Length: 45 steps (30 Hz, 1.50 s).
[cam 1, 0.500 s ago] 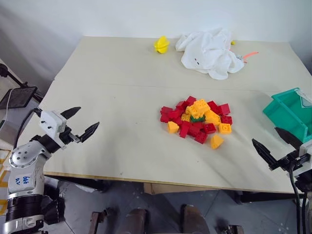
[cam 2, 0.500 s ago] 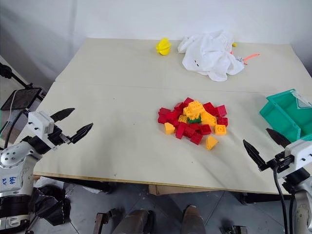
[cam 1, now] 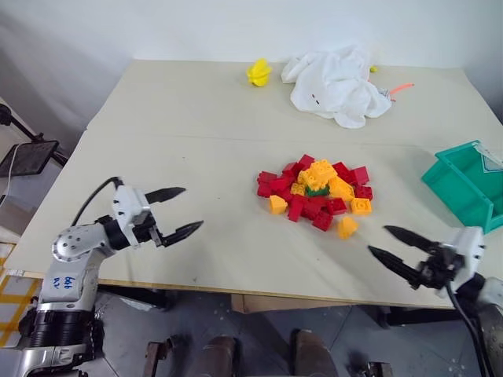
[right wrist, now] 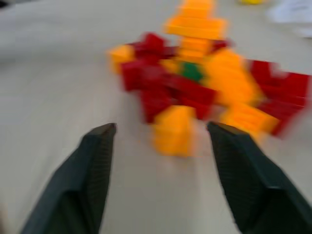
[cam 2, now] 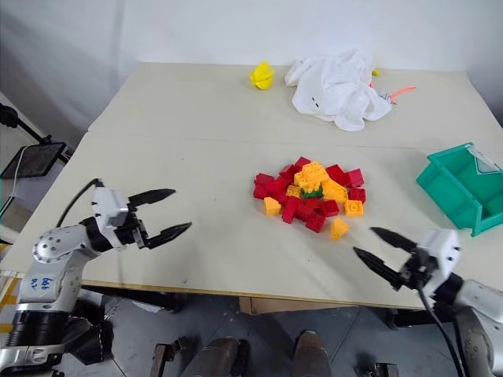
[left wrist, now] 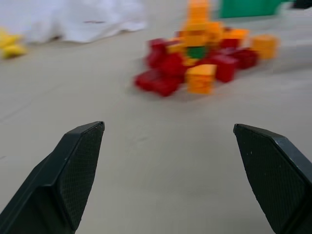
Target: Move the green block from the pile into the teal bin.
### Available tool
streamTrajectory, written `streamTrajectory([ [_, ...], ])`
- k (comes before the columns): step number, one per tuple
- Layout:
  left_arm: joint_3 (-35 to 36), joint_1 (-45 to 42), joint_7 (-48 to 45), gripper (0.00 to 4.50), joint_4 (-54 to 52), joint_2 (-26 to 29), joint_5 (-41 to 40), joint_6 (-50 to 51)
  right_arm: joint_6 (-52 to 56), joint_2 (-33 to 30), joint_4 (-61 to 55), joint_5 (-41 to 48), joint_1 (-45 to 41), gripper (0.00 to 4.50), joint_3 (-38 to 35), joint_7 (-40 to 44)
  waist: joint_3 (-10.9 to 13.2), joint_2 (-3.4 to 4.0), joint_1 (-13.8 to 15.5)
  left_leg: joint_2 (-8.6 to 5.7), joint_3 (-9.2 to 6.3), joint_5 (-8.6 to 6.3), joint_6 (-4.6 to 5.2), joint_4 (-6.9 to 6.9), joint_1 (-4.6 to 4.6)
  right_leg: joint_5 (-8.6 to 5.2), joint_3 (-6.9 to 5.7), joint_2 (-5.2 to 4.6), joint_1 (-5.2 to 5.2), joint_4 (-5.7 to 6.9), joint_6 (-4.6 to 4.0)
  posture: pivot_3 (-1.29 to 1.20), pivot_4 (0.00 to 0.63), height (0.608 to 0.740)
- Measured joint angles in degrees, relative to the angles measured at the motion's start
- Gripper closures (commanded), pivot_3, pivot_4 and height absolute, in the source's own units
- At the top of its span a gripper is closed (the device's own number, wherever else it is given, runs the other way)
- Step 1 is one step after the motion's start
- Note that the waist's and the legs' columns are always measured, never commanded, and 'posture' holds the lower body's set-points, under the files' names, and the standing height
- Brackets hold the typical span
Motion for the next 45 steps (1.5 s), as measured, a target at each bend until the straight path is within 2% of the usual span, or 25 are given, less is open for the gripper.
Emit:
streamTrajectory([
  [4,-2.1,-2.2,-2.3,0.0,0.0,-0.5,0.0,-0.4,5.5,-0.6,-1.2,0.4,-8.0,3.58,5.1,-0.4,0.0,-0.01,0.1,0.0,0.0,0.0,-0.01,0.04,-0.03,0.0,-0.01,0.0,-0.02,0.0,0.0,0.0,0.15,0.74],
  [7,-2.6,-3.9,-2.7,0.0,0.5,-1.7,0.0,-0.8,7.8,0.2,0.8,-4.6,-17.8,4.49,11.4,-3.3,0.0,-0.04,0.1,0.0,-0.02,-0.01,-0.01,0.11,-0.07,0.0,-0.04,-0.01,-0.05,0.0,-0.01,0.0,0.15,0.74],
  [12,-3.6,-5.1,-2.6,0.0,1.2,-2.7,0.4,-1.2,11.3,4.5,7.7,-12.7,-29.6,4.49,19.8,-9.3,0.0,-0.07,0.1,-0.04,-0.07,-0.02,-0.02,0.13,-0.12,0.01,-0.09,-0.02,-0.08,0.12,-0.01,0.0,0.15,0.74],
  [15,-4.3,-5.7,-1.6,0.0,2.4,-3.9,1.9,-2.0,7.7,8.7,18.7,-18.7,-38.4,4.49,23.2,-12.9,0.0,-0.07,-0.1,-0.09,-0.06,-0.02,-0.02,0.22,-0.13,0.01,-0.08,-0.04,-0.08,0.16,-0.02,0.0,0.15,0.74],
  [20,-4.0,-6.0,1.0,0.0,2.6,-6.0,2.0,-1.8,1.3,10.9,34.1,-21.9,-47.8,4.49,20.8,-16.2,0.0,-0.07,0.0,-0.09,-0.16,-0.03,-0.02,0.19,-0.16,0.02,-0.16,-0.05,-0.11,0.24,-0.03,0.0,0.15,0.74],
  [25,-3.9,-5.9,1.9,0.0,2.6,-6.1,2.0,-1.5,-2.9,9.5,45.8,-23.3,-52.5,4.49,17.6,-16.7,0.0,-0.07,-0.2,-0.08,-0.16,-0.03,-0.01,0.19,-0.17,0.02,-0.19,-0.04,-0.12,0.23,-0.03,0.0,0.15,0.74],
  [29,-3.8,-6.2,2.2,0.0,2.6,-6.4,2.0,-1.5,-4.9,8.5,47.6,-24.7,-51.5,4.49,17.2,-15.3,0.0,-0.07,-0.4,-0.07,-0.16,-0.03,-0.01,0.21,-0.17,0.02,-0.19,-0.04,-0.11,0.24,-0.03,0.0,0.15,0.74],
  [36,-3.7,-6.4,2.6,0.0,2.8,-6.9,2.0,-1.6,-2.1,2.5,34.4,-22.6,-40.2,4.49,15.6,-8.6,0.0,-0.07,0.0,-0.08,-0.15,-0.03,-0.01,0.27,-0.17,0.02,-0.19,-0.04,-0.07,0.23,-0.03,0.0,0.15,0.74],
  [42,-3.5,-5.6,2.4,0.0,3.1,-6.9,2.0,-1.8,-1.2,-2.8,26.8,-14.1,-30.6,4.49,6.9,-1.2,0.0,-0.08,0.1,-0.09,-0.12,-0.04,0.01,0.28,-0.22,0.02,-0.18,-0.06,-0.07,0.15,-0.02,0.0,0.15,0.74],
  [45,-3.4,-5.8,2.1,0.0,3.8,-6.8,2.0,-2.2,-0.7,-7.7,23.4,-9.5,-24.9,3.56,-0.4,3.5,0.0,-0.08,0.2,-0.06,-0.12,-0.06,0.02,0.24,-0.21,0.02,-0.21,-0.04,-0.05,0.09,-0.02,0.0,0.15,0.74],
])
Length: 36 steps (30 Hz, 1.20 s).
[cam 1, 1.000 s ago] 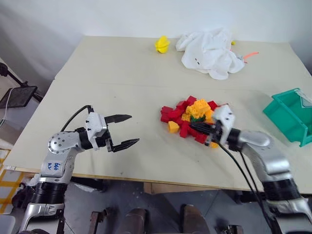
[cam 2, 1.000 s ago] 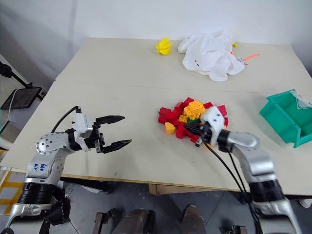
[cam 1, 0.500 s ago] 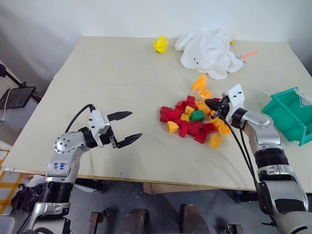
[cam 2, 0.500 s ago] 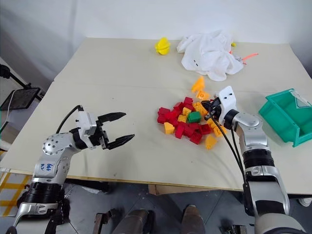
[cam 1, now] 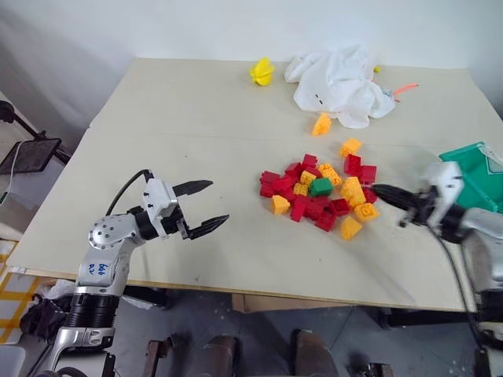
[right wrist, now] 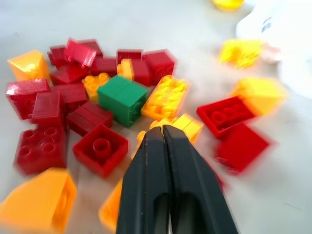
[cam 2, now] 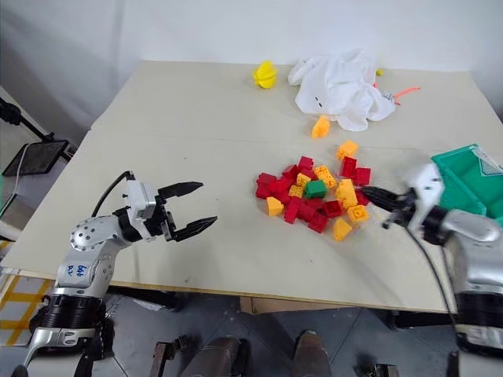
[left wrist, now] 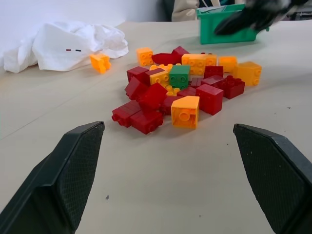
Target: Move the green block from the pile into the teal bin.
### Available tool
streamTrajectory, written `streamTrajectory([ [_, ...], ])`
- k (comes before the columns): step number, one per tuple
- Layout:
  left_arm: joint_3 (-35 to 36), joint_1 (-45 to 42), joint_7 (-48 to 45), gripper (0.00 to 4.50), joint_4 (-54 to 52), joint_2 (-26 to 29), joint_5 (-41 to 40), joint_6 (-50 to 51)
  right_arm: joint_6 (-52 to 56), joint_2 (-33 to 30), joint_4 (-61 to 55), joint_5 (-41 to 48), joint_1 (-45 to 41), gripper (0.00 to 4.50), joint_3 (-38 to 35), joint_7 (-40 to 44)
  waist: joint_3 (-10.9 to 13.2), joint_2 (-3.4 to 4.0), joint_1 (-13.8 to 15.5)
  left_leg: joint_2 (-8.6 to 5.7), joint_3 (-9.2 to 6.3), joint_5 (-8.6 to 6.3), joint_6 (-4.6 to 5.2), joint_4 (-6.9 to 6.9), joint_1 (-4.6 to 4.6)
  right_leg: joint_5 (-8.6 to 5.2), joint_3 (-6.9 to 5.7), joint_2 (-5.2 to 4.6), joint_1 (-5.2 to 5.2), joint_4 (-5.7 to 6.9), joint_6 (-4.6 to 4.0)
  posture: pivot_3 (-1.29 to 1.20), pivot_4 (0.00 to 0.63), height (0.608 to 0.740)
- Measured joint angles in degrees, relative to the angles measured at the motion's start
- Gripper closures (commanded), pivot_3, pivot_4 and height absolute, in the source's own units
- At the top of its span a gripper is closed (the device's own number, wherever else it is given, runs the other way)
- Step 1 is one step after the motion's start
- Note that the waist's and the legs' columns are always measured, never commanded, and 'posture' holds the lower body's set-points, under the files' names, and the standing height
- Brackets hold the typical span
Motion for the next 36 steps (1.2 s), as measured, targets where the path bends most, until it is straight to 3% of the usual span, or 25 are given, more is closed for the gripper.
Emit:
streamTrajectory([
  [5,1.4,0.0,-1.2,0.0,1.8,1.1,0.0,-1.0,-0.2,-3.9,-1.9,2.3,15.0,1.95,-8.3,7.2,0.0,-0.06,0.2,0.0,0.09,-0.04,0.05,-0.01,0.0,0.01,-0.01,-0.01,0.06,-0.16,0.02,0.0,0.15,0.74],
  [11,2.5,-0.3,-2.4,0.0,3.3,2.5,-0.1,-1.2,-4.0,-4.0,2.0,1.8,16.9,0.03,-12.2,7.9,0.0,-0.06,-0.4,0.14,0.34,-0.05,0.03,0.02,0.17,0.03,0.04,0.02,0.06,-0.19,0.06,0.0,0.15,0.74],
  [16,2.5,-0.6,-2.6,0.0,3.4,2.9,-0.1,-1.1,0.0,-4.6,-0.1,1.1,7.9,0.03,-5.5,6.4,0.0,-0.05,-0.7,0.15,0.34,-0.05,0.01,0.15,0.14,0.04,0.07,0.02,0.03,-0.17,0.05,0.0,0.15,0.74],
  [21,1.9,-1.7,-2.5,0.0,3.1,2.2,-0.2,-0.8,7.0,-4.8,1.8,-5.9,-13.1,0.03,10.2,5.2,0.0,-0.05,-0.6,0.18,0.29,-0.07,-0.02,0.18,0.08,0.05,0.03,0.03,-0.03,-0.16,0.02,0.0,0.15,0.74],
  [28,1.0,-1.6,-1.9,0.0,2.1,1.0,-0.1,-0.3,8.0,4.5,21.3,-19.6,-37.7,0.03,30.2,9.2,0.0,-0.06,-0.3,0.19,0.11,-0.12,-0.07,0.17,-0.16,0.05,-0.14,0.05,-0.17,-0.07,-0.02,0.0,0.15,0.74],
  [35,1.3,1.0,-0.3,0.0,-0.5,0.7,-0.1,0.7,0.0,11.2,42.1,-27.7,-49.1,0.03,35.7,12.1,0.0,-0.06,-0.9,0.1,-0.04,-0.13,-0.06,0.13,-0.28,0.06,-0.26,0.02,-0.33,0.02,-0.04,0.0,0.15,0.74],
  [36,1.4,1.4,-0.1,0.0,-1.2,0.7,-0.1,0.8,-0.9,11.8,43.8,-28.5,-50.0,0.2,35.9,12.5,0.0,-0.06,-1.0,0.11,-0.06,-0.13,-0.07,0.13,-0.28,0.06,-0.29,0.02,-0.33,0.06,-0.04,0.0,0.15,0.74],
])
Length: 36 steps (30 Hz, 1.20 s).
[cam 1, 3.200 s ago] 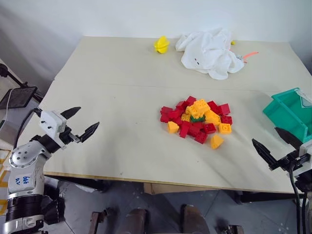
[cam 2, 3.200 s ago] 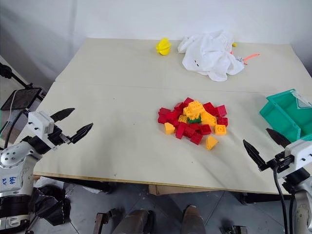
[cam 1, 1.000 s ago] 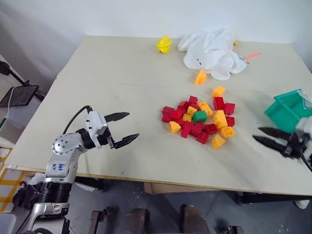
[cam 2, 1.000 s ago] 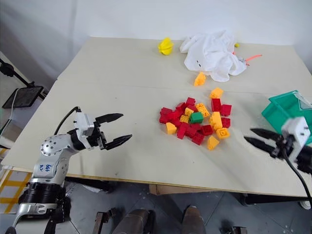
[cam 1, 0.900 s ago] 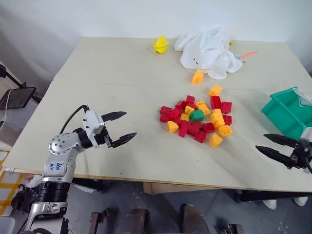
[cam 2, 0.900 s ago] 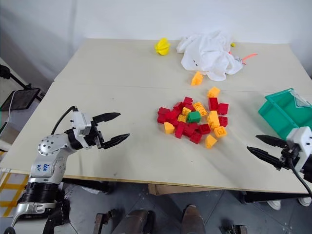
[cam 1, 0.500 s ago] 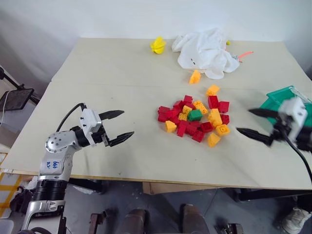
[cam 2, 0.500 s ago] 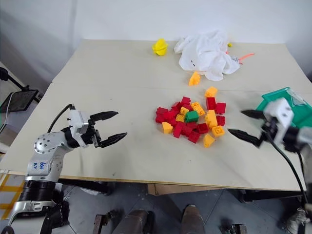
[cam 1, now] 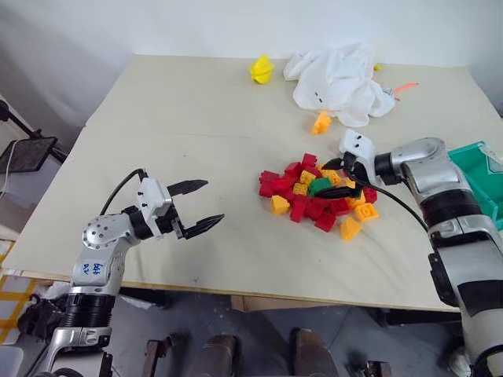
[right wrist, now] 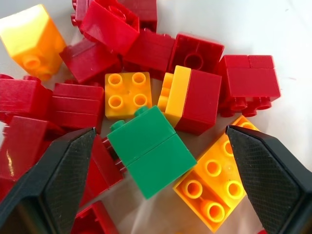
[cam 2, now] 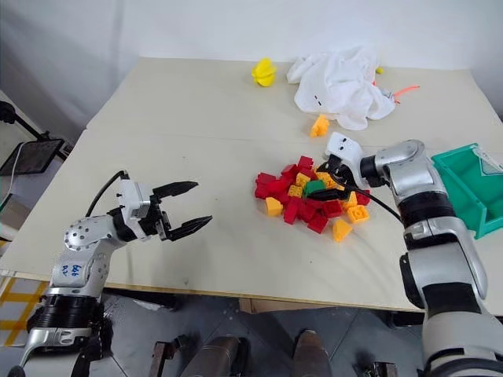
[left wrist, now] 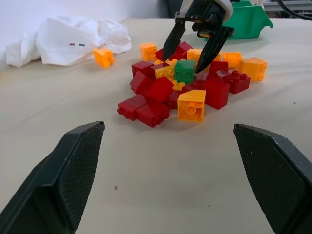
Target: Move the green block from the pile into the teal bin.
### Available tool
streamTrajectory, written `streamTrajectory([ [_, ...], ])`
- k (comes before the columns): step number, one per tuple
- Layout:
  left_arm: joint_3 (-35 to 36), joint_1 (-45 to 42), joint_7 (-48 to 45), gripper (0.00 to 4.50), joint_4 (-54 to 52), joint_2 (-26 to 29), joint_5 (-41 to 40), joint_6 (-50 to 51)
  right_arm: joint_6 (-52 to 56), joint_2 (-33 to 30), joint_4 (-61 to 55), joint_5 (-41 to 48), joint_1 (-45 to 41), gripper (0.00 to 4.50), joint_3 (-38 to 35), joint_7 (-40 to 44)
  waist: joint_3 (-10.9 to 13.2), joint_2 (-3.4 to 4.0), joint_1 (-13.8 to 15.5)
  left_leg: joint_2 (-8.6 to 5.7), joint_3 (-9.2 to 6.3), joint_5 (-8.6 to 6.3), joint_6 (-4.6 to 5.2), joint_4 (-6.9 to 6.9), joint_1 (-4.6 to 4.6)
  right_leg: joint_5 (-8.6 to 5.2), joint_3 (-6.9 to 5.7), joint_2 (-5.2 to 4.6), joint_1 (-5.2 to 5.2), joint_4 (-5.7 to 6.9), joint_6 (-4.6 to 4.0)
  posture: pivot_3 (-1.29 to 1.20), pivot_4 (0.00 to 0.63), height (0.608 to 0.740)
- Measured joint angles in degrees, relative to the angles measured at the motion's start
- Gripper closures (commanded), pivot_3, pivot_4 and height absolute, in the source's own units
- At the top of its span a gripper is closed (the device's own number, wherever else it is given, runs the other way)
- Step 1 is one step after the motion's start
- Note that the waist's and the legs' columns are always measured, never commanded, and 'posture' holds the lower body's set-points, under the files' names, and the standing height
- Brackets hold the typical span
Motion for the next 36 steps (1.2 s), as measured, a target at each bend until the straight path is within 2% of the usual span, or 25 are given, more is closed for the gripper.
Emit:
streamTrajectory([
  [2,0.1,0.2,0.4,0.0,-0.5,0.0,0.0,0.1,-1.0,0.9,2.8,-1.2,-1.4,0.62,0.4,0.9,0.0,0.0,-0.3,0.0,0.01,0.0,-0.01,0.03,0.0,0.0,0.0,0.0,0.0,0.03,0.0,0.0,0.15,0.74],
  [9,0.2,0.8,1.3,0.0,-0.8,0.0,0.0,0.4,-2.5,1.3,8.3,-3.8,-3.8,2.95,0.9,5.2,0.0,0.0,-0.8,0.02,0.03,-0.01,-0.03,0.08,0.0,0.0,0.03,0.02,-0.02,0.11,0.0,0.0,0.15,0.74],
  [10,0.3,0.9,1.3,0.0,-0.8,0.1,0.0,0.4,-2.8,1.3,8.5,-3.8,-3.8,3.07,0.6,5.4,0.0,0.0,-0.8,0.02,0.03,-0.01,-0.03,0.08,0.01,0.0,0.03,0.02,-0.03,0.13,0.0,0.0,0.15,0.74],
  [14,0.3,0.7,1.4,0.0,-0.8,0.0,-0.1,0.4,-3.5,1.7,8.6,-3.2,-3.7,3.05,-1.6,4.7,0.0,0.0,-0.8,0.02,0.06,-0.01,-0.03,0.07,0.0,0.0,0.03,0.02,-0.09,0.18,-0.01,0.0,0.15,0.74],
  [17,0.1,-0.4,1.4,0.0,-0.8,-0.4,-0.2,0.4,-3.9,0.6,5.4,0.7,-1.6,3.05,-6.6,5.0,0.0,0.0,-0.6,0.01,0.05,-0.02,-0.03,0.09,0.0,0.0,0.02,0.0,-0.09,0.2,-0.01,0.0,0.15,0.74],
  [23,-0.1,-2.0,3.0,0.0,-2.9,-4.6,-2.5,1.7,5.0,-10.5,-13.4,12.0,11.0,3.05,-20.5,5.0,0.0,0.0,0.8,-0.16,-0.05,-0.02,-0.01,0.3,-0.61,0.0,-0.05,-0.15,-0.64,0.4,-0.02,0.0,0.15,0.74],
  [26,-1.1,-3.9,4.0,0.0,-4.4,-7.1,-3.0,2.4,10.5,-17.9,-21.5,15.2,21.3,3.05,-30.3,-1.7,0.0,0.0,1.6,-0.22,-0.04,-0.01,0.01,0.31,-0.67,0.0,-0.09,-0.19,-0.63,0.38,-0.02,0.0,0.15,0.74],
  [29,-2.2,-5.4,4.0,0.0,-4.7,-8.3,-3.1,2.4,12.8,-23.6,-23.3,15.2,30.1,3.05,-38.5,-8.9,0.0,0.0,2.0,-0.31,0.19,-0.01,0.03,0.3,-0.63,0.01,0.02,-0.18,-0.63,0.33,-0.01,0.0,0.15,0.74],
  [33,-3.6,-7.6,3.7,0.0,-4.0,-10.1,-3.1,2.4,12.8,-25.3,-22.0,14.7,34.5,3.05,-43.7,-17.5,0.0,0.0,0.7,-0.21,0.64,0.0,0.04,0.31,-0.48,0.01,0.07,-0.15,-0.63,0.35,0.0,0.0,0.15,0.74],
  [36,-4.8,-9.7,3.0,0.0,-1.8,-11.3,-2.8,1.8,11.6,-25.9,-17.2,13.3,34.5,3.05,-43.6,-23.9,0.0,0.0,0.4,-0.11,0.92,0.02,0.06,0.33,-0.33,0.03,0.15,-0.14,-0.59,0.42,0.01,0.0,0.15,0.74],
])
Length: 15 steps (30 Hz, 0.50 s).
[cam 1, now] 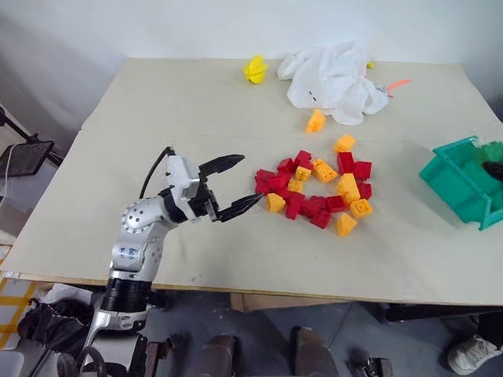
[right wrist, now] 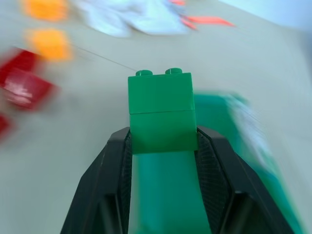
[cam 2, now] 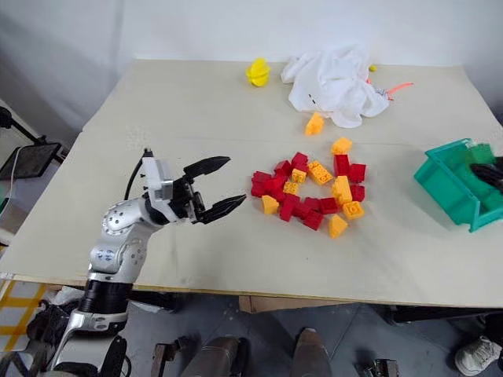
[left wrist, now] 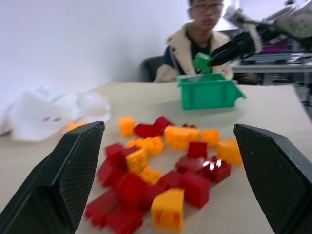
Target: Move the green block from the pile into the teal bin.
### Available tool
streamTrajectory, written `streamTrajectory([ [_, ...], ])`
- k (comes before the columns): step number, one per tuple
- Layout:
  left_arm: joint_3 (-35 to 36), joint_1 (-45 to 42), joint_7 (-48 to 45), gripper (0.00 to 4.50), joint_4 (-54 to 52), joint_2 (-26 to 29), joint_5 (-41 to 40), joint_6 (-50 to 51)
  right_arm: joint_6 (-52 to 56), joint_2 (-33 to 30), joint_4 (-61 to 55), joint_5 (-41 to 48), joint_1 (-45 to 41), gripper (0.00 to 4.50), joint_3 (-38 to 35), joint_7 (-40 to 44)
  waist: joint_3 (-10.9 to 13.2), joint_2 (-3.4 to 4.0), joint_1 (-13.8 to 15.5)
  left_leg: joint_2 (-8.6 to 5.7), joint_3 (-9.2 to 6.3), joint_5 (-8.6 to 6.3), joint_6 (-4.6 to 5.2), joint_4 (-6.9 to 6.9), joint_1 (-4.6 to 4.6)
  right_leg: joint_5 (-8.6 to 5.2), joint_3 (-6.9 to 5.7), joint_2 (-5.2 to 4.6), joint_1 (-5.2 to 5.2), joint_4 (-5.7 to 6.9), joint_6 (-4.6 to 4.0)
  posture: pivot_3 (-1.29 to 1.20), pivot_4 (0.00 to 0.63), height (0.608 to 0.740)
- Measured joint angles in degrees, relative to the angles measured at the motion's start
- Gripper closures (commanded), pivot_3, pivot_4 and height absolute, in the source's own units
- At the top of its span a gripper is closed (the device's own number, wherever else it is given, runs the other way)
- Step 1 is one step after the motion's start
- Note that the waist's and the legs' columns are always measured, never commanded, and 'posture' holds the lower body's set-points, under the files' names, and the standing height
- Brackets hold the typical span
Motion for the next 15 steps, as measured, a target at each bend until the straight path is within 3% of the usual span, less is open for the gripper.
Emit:
streamTrajectory([
  [4,-0.3,-0.3,-0.8,0.0,1.9,0.0,0.2,-0.8,-1.0,0.2,6.1,-1.0,-2.4,3.05,1.4,-4.3,0.0,0.01,-0.4,0.1,0.03,0.01,0.02,0.01,-0.01,0.02,0.07,-0.01,-0.04,0.02,0.02,0.0,0.15,0.74],
  [9,-0.3,0.0,-0.8,0.0,1.8,0.1,0.6,-1.4,-6.6,0.2,11.3,-2.3,-6.2,1.4,4.4,-8.3,0.0,0.01,-0.1,0.14,0.0,0.02,0.03,0.0,-0.02,0.03,0.06,-0.02,-0.03,-0.03,0.05,0.0,0.15,0.74],
  [13,0.1,2.0,-0.3,0.0,1.4,1.8,1.1,-1.4,-10.9,0.2,12.2,-1.7,-7.5,0.07,4.7,-6.5,0.0,0.01,0.0,0.16,0.0,0.02,0.03,-0.01,-0.03,0.04,0.06,0.0,-0.03,-0.06,0.06,0.0,0.15,0.74],
  [15,0.8,3.0,0.3,0.0,1.3,3.2,1.3,-1.4,-12.2,0.6,11.9,-0.4,-7.7,0.03,4.6,-4.1,0.0,0.01,0.0,0.17,-0.02,0.02,0.03,0.0,-0.03,0.04,0.06,0.01,-0.02,-0.07,0.05,0.0,0.15,0.74],
])
